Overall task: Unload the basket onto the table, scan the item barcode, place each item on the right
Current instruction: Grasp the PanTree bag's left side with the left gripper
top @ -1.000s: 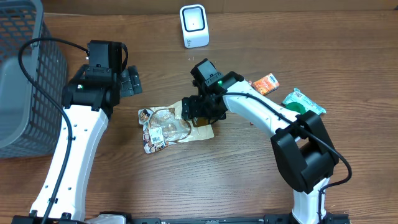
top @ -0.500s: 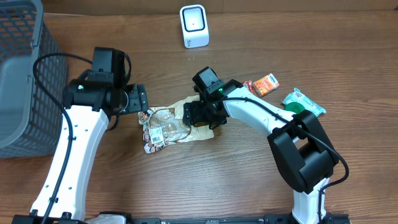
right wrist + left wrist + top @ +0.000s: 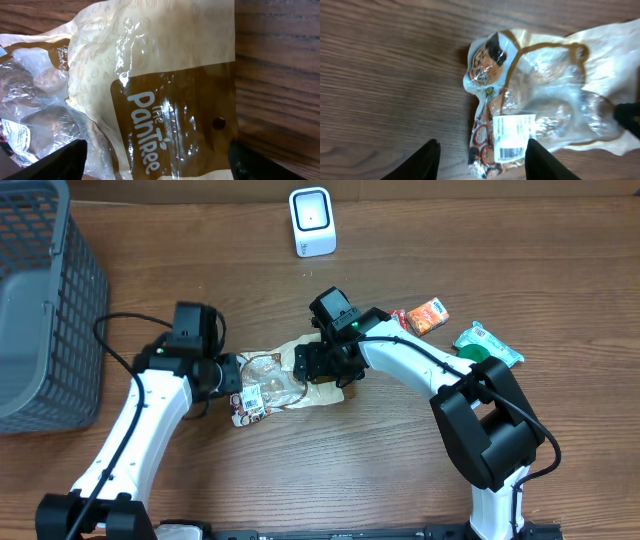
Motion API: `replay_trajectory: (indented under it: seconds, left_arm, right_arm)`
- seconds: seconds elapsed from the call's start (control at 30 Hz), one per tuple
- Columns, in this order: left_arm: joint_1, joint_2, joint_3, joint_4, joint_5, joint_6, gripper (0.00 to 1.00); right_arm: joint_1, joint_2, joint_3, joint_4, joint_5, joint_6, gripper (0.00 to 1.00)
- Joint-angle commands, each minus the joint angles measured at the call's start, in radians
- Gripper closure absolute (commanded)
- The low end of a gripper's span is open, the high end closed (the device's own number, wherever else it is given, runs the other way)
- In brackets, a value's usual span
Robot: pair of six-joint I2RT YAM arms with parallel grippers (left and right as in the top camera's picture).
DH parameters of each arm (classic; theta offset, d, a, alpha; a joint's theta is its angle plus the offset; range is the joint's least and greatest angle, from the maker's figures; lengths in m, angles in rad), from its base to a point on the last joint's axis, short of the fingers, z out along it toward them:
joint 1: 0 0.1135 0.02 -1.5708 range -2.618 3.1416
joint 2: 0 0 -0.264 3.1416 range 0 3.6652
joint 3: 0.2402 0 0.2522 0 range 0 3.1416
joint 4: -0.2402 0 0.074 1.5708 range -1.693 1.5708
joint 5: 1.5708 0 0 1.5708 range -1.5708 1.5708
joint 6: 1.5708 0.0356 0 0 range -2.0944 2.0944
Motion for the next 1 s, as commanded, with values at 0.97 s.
replay_trajectory:
  seconds: [0.97]
  left_arm:
    - [-0.007,0.192,-0.132,0.251,0.043,0.029,0.63]
  right_arm:
    - [0.006,-0.034,-0.011,0.004,0.009,-0.001,0.09]
